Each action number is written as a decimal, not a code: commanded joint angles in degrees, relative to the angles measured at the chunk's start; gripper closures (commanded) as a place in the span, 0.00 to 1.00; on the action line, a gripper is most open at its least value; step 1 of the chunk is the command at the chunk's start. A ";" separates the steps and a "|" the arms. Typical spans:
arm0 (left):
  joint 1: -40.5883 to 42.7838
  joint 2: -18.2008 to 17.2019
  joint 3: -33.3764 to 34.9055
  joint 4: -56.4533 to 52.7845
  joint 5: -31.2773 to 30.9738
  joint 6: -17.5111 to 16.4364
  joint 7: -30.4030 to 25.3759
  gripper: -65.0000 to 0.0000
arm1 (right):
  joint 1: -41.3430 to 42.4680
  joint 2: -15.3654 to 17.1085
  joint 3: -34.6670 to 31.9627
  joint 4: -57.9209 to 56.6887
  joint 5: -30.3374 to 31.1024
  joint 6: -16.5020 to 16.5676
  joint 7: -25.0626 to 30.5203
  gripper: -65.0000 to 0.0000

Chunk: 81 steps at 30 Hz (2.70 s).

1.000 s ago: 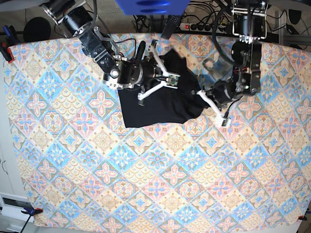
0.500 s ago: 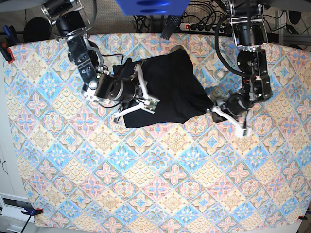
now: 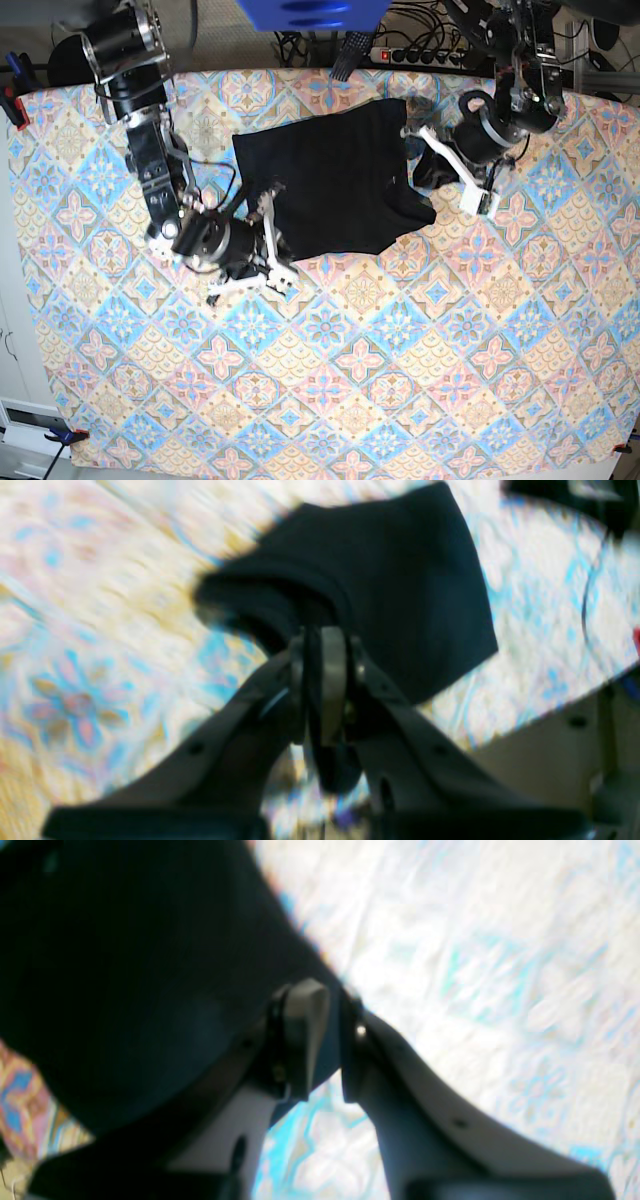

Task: Fold the T-shirt properly
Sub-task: 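Lift and rotate the folded shirt bundle with both grippers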

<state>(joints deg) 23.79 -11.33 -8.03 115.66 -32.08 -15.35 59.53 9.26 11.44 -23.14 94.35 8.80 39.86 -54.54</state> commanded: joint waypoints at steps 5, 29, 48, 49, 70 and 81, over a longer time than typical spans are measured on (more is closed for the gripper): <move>2.10 -0.58 5.53 0.52 -0.06 0.10 -0.67 0.95 | 6.08 -2.96 -0.21 -6.65 0.39 0.14 0.52 0.86; -12.23 -0.58 15.90 -19.35 10.40 0.28 -1.20 0.95 | 17.34 -2.96 -14.18 -38.21 0.30 0.14 12.13 0.87; -34.30 7.16 16.52 -41.94 10.49 0.37 -12.19 0.95 | -2.88 10.32 -5.30 -11.40 0.39 0.14 4.13 0.87; -34.91 7.60 16.69 -42.21 10.49 0.37 -12.54 0.95 | -3.94 10.32 -3.63 -10.87 0.39 0.14 3.69 0.87; -10.47 -2.69 12.47 -16.18 9.97 0.28 0.21 0.95 | -14.49 10.14 2.26 15.94 0.48 0.14 -1.06 0.87; -24.36 3.82 23.20 -39.22 10.40 0.37 -9.81 0.95 | -18.36 10.05 0.50 17.35 0.48 0.14 -0.88 0.87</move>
<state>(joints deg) 0.03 -7.79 14.90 76.58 -21.69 -14.94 49.12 -10.09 21.12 -22.90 110.30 8.62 40.29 -56.73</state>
